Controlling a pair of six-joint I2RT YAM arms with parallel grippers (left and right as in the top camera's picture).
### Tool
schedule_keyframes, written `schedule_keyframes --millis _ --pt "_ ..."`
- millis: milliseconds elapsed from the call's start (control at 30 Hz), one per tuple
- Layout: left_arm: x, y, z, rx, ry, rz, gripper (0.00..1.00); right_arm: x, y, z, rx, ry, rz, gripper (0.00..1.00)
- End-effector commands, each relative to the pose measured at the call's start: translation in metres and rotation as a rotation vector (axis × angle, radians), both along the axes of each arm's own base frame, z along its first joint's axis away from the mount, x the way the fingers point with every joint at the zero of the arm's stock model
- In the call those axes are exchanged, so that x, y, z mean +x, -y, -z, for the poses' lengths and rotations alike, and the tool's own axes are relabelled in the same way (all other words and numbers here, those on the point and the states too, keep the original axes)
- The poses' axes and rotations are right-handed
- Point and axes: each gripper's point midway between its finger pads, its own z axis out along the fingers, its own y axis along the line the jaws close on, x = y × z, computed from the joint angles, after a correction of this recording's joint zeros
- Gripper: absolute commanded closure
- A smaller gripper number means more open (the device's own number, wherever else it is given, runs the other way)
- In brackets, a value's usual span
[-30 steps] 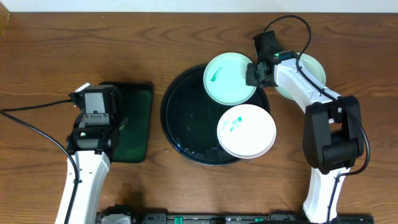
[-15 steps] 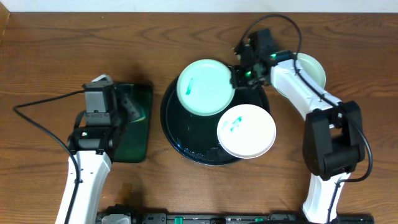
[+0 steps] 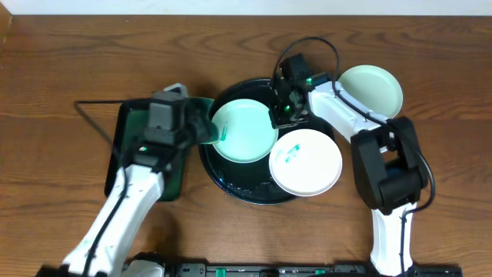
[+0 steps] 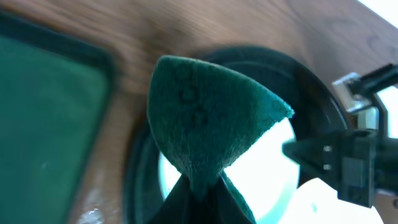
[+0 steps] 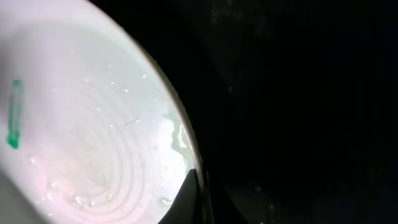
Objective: Clean dirty plates on tray and stack at the side
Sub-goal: 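Bring the sponge with left gripper down onto the held plate, then scrub the second pale green plate with the sponge in left gripper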
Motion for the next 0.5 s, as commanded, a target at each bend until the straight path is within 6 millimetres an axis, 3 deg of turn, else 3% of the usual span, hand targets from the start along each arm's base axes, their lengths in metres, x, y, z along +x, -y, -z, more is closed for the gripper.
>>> schedule_keyframes --millis 0,167,467 --pt "0.005 0.022 0.008 -0.032 -0.009 0.031 0.92 -0.001 0.011 0.019 -0.075 -0.012 0.018 0.99" --pt "0.020 0.054 0.028 -0.033 0.017 0.071 0.93 -0.001 0.011 0.030 -0.081 -0.026 0.016 0.99" --pt "0.029 0.056 0.088 0.094 -0.040 -0.004 0.92 0.000 0.009 0.031 -0.075 -0.020 0.016 0.99"
